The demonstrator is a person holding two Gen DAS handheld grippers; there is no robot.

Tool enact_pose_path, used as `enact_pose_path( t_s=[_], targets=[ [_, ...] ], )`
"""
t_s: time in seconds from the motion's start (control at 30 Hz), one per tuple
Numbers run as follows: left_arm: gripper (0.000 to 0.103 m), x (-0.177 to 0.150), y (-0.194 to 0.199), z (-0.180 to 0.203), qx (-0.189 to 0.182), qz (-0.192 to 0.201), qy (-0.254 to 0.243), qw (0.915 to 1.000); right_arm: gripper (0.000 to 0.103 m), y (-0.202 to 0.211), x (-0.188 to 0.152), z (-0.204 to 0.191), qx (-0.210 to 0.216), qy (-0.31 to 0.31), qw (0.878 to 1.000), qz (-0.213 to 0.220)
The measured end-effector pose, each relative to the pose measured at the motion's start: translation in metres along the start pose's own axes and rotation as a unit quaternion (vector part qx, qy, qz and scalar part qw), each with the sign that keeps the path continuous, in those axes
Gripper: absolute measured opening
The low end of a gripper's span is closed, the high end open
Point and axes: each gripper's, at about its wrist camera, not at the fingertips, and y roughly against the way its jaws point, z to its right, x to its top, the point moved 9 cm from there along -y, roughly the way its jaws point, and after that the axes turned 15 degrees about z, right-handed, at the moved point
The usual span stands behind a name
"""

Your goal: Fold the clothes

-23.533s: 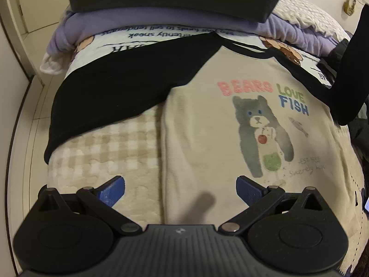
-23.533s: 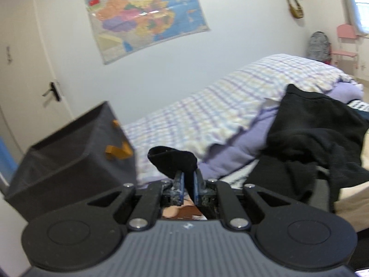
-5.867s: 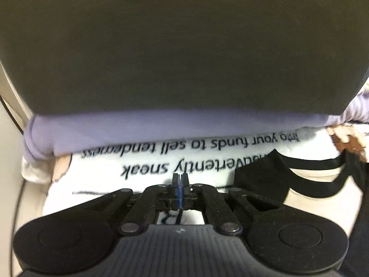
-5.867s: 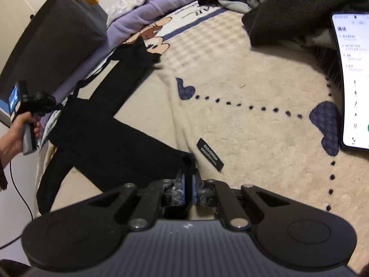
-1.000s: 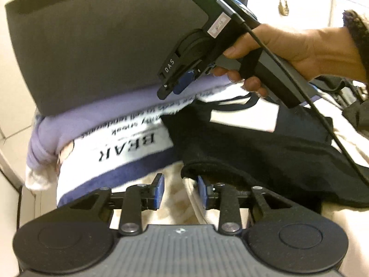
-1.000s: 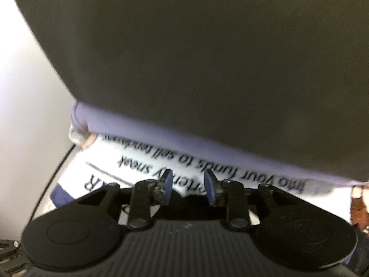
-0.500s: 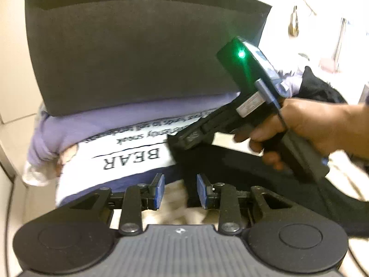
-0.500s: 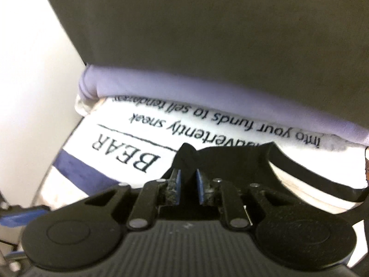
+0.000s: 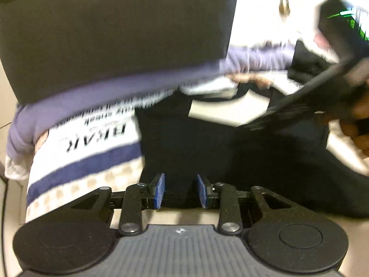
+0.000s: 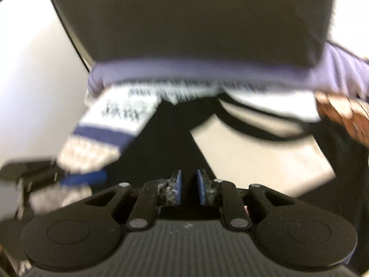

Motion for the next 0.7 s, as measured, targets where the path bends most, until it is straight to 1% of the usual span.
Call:
enact_pose_path(
  t_s=[0.1,0.13,0.2,0.23,0.27,0.3,0.33,0.37,0.43,0.47,0.57,0.7],
  targets=[
    [0.032,-0.001,0.004,0.001,0.004,-0.004,-0.005,1.0000,0.015,0.018,-0.020,0.013,-0.008,-0.001,1.000,0.001],
    [0.032,0.000,0.006,0.001,0.006,-0.006,-0.003,1.0000,0.015,0.034,-0.030,0.023,-0.018,-0.008,1.000,0.003],
    [0.032,0.002,0.011,0.001,0.004,-0.011,0.007,0.9999,0.015,0.050,-0.040,0.034,-0.025,-0.021,0.999,0.003],
    [0.035,0.002,0.013,0.002,0.004,-0.016,0.013,0.9998,0.015,0.063,-0.045,0.040,-0.032,-0.029,0.999,0.001],
    [0.041,0.002,0.014,0.002,0.004,-0.021,0.019,0.9996,0.019,0.069,-0.049,0.045,-0.039,-0.029,0.999,0.000],
    [0.043,0.003,0.016,0.003,0.004,-0.024,0.025,0.9994,0.027,0.075,-0.050,0.049,-0.047,-0.027,0.999,0.001],
    [0.046,0.006,0.019,0.006,0.006,-0.025,0.028,0.9993,0.029,0.085,-0.052,0.054,-0.058,-0.022,0.998,0.003],
    [0.047,0.009,0.023,0.010,0.005,-0.025,0.029,0.9992,0.029,0.091,-0.053,0.056,-0.062,-0.022,0.998,0.006],
    [0.047,0.013,0.029,0.023,-0.006,-0.028,0.021,0.9994,0.029,0.102,-0.054,0.057,-0.061,-0.027,0.998,0.012],
    [0.047,0.014,0.032,0.031,-0.011,-0.030,0.016,0.9994,0.029,0.111,-0.055,0.054,-0.056,-0.033,0.998,0.021],
    [0.047,0.017,0.040,0.055,-0.028,-0.034,-0.001,0.9990,0.028,0.118,-0.060,0.041,-0.039,-0.029,0.998,0.027],
    [0.047,0.003,0.050,0.083,-0.044,-0.054,-0.015,0.9975,0.028,0.123,-0.077,0.020,-0.021,-0.023,0.999,0.025]
  ],
)
